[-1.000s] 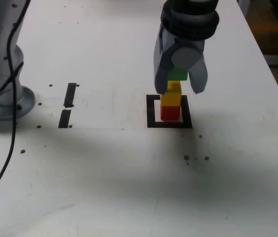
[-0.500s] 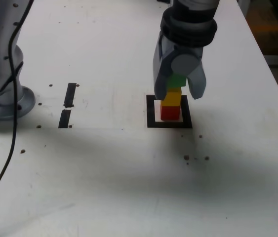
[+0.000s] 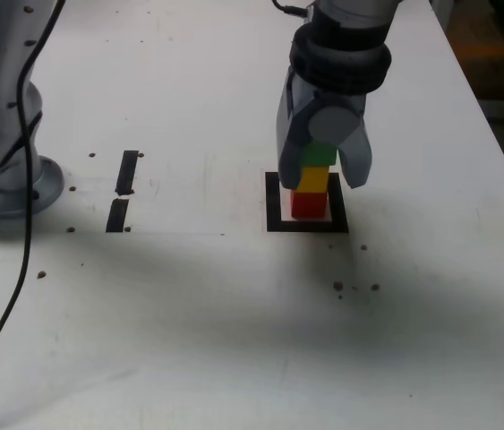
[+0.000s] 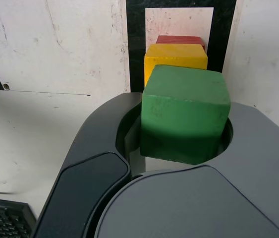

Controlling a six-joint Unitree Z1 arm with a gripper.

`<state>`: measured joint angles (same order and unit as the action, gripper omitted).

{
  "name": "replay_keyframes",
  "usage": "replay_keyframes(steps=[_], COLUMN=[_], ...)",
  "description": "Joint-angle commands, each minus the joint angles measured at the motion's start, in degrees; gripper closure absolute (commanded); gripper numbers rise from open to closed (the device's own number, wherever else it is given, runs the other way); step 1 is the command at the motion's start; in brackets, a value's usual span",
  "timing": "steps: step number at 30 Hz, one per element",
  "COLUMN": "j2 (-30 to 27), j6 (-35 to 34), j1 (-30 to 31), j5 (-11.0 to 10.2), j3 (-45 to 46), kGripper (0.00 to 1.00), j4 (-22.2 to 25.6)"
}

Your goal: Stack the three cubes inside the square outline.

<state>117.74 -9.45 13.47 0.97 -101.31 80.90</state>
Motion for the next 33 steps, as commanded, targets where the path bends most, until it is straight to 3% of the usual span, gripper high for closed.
replay_keyframes(steps=[1,14,27,33], j2=[-0.22,-1.45,-10.02,-14.44], j6=[0.12,0.57,-0.83,-1.01], j1=[-0.11,-0.11,-0.18,-1.87], j5=[0.04,-0.4,-6.91,-7.85], j3=[0.15,-0.23,0.38,5.83], kGripper=[0.39,0.18,0.07,0.05], j4=[0.0,0.55,3.05,3.66])
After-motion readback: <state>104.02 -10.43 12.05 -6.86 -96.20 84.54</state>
